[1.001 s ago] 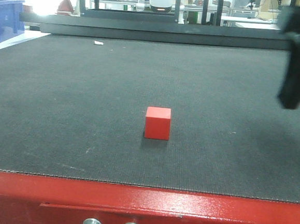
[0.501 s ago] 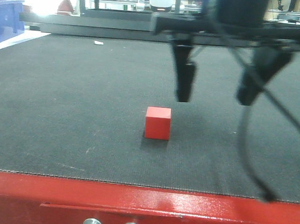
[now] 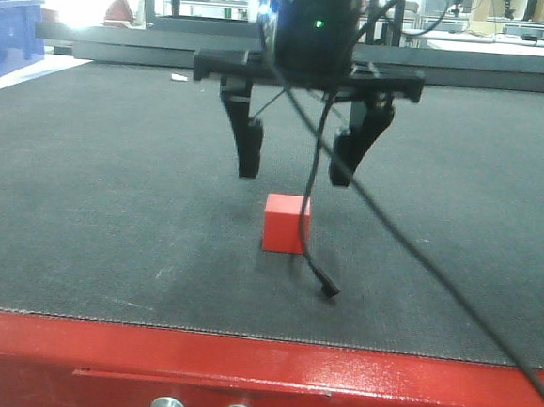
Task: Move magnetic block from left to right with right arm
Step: 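Lower the open right gripper around the red cube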
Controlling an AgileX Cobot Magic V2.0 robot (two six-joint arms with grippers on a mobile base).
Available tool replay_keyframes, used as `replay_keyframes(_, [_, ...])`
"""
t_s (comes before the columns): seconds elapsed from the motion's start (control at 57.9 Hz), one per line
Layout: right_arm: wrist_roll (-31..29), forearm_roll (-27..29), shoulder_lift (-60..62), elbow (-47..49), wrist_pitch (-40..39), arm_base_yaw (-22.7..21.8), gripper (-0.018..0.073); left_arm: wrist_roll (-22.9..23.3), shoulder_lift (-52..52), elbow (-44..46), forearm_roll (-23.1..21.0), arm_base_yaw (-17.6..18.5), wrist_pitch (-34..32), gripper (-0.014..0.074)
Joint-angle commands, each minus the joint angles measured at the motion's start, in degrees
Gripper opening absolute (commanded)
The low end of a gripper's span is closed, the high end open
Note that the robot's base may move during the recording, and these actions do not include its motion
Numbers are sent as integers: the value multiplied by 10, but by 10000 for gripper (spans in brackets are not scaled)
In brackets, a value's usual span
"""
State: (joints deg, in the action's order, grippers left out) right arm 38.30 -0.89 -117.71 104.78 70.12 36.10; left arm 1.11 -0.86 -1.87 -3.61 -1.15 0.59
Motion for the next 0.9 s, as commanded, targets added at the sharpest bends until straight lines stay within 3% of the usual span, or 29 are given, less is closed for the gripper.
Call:
replay_keyframes(0.0, [8, 1, 22, 21, 36, 4, 586, 2, -5, -4, -4, 3, -53, -117])
replay_keyframes(0.88, [33, 9, -1, -8, 34, 8, 563, 2, -5, -4, -4, 3, -53, -117])
